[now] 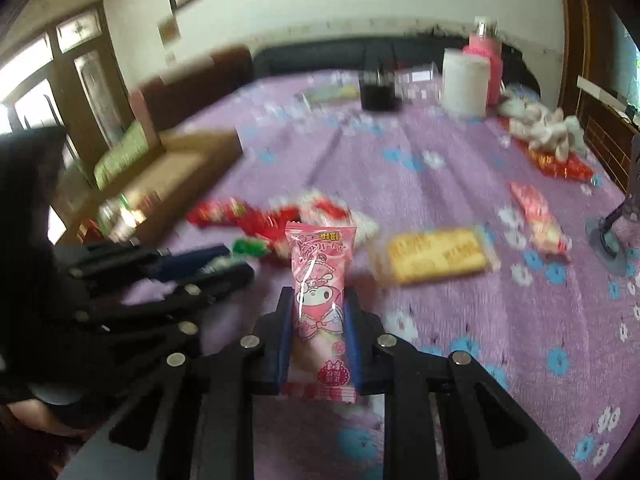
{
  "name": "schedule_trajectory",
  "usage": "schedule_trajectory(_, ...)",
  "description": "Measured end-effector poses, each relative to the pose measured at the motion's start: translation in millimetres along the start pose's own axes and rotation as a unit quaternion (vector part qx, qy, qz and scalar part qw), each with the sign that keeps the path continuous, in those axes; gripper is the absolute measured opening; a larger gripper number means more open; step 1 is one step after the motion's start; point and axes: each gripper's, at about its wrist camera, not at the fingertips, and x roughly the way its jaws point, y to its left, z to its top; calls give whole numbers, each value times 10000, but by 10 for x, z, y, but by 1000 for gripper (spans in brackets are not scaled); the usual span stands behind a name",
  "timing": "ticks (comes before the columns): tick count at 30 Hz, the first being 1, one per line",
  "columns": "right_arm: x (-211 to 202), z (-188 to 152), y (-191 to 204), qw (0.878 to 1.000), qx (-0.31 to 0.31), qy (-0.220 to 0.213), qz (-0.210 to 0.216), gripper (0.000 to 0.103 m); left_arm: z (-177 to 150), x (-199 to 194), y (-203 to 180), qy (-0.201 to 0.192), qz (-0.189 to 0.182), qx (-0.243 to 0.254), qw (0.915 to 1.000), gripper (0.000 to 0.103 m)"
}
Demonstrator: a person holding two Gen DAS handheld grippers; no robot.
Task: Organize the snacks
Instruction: 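Carry the green snack and pink packet over the cardboard box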
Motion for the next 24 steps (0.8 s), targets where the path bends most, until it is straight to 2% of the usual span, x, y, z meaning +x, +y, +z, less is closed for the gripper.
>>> schedule_trajectory(4,-42,10,-1,9998,66,-125,117,21,28,-91,25,-261,186,-5,9995,20)
schedule_trajectory(24,-40,0,-30,9994,148,-166,253,21,38,-163,72,-392,330,-51,9987,20)
